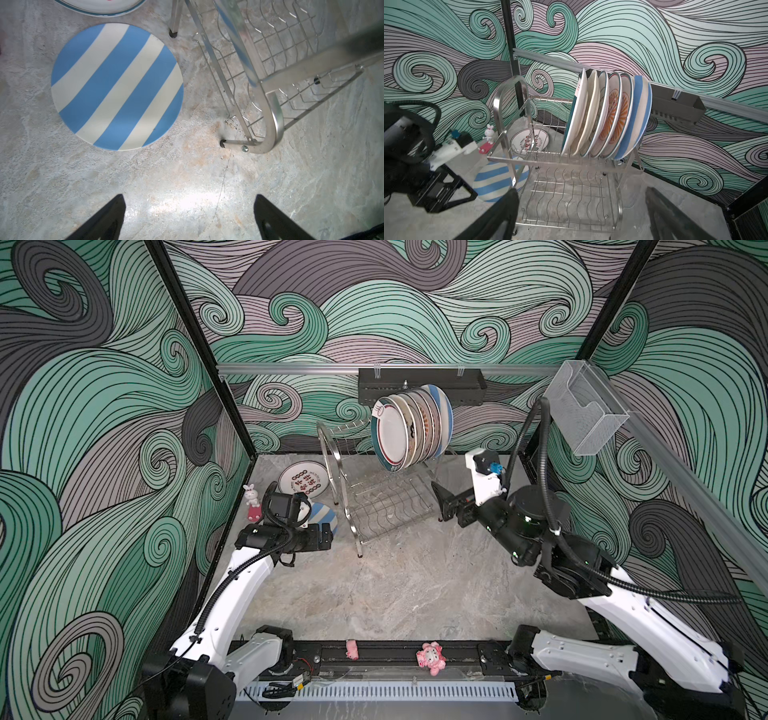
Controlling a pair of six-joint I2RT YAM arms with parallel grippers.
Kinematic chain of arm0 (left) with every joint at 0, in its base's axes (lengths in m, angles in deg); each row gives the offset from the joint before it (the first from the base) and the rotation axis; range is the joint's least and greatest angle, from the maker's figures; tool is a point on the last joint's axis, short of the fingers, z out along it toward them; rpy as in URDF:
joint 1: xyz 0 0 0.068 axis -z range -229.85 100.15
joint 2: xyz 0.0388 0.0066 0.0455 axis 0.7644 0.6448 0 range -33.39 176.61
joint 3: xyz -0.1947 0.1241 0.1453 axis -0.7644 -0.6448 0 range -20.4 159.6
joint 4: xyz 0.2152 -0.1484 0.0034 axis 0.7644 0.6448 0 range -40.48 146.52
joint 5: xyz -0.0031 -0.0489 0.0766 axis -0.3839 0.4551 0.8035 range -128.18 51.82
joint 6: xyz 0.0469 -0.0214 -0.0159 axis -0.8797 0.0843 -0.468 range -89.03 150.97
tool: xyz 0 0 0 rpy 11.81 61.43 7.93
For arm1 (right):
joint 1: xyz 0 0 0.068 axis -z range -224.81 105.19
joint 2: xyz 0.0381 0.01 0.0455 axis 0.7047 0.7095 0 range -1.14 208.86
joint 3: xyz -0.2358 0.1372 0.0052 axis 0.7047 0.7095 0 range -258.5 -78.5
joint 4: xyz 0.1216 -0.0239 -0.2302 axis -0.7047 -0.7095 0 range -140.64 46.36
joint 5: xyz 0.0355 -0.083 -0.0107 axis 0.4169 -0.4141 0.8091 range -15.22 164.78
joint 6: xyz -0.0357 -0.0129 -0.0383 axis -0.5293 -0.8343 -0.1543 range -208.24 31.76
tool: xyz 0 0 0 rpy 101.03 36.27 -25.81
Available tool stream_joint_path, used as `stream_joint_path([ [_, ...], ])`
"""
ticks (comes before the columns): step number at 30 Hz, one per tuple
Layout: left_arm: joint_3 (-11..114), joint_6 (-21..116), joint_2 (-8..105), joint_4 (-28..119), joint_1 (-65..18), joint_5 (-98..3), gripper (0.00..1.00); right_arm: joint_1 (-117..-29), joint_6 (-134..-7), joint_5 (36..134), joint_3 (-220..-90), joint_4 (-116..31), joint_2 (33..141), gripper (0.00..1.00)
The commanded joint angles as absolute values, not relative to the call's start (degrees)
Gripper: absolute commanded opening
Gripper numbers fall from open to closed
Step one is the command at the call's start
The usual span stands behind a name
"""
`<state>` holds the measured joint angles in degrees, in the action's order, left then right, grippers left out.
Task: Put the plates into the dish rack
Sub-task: 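Open and withdraw the right gripper while the left gripper moves to the striped plate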
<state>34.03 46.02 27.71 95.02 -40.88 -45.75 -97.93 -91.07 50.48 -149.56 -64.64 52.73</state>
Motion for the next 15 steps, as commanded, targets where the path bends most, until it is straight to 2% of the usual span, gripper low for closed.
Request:
stream_joint_path([
  [1, 35.8, 51.24, 28.52, 93.53, -42.2, -43.3, 0.99, -97.8, -87.41, 54.61, -138.99, -66.87, 46.9, 0.99],
  [9, 27.46, 61.73, 34.65, 74.64, -42.47, -40.58, 0.99, -97.8, -70.44, 67.94, -111.59, -60.82, 28.55, 1.0],
  [15, 31.33, 60.22, 44.22, 74.51, -42.81, -34.78, 0.98, -97.8, -61.97, 67.11, -100.65, -62.46, 13.73, 1.0],
])
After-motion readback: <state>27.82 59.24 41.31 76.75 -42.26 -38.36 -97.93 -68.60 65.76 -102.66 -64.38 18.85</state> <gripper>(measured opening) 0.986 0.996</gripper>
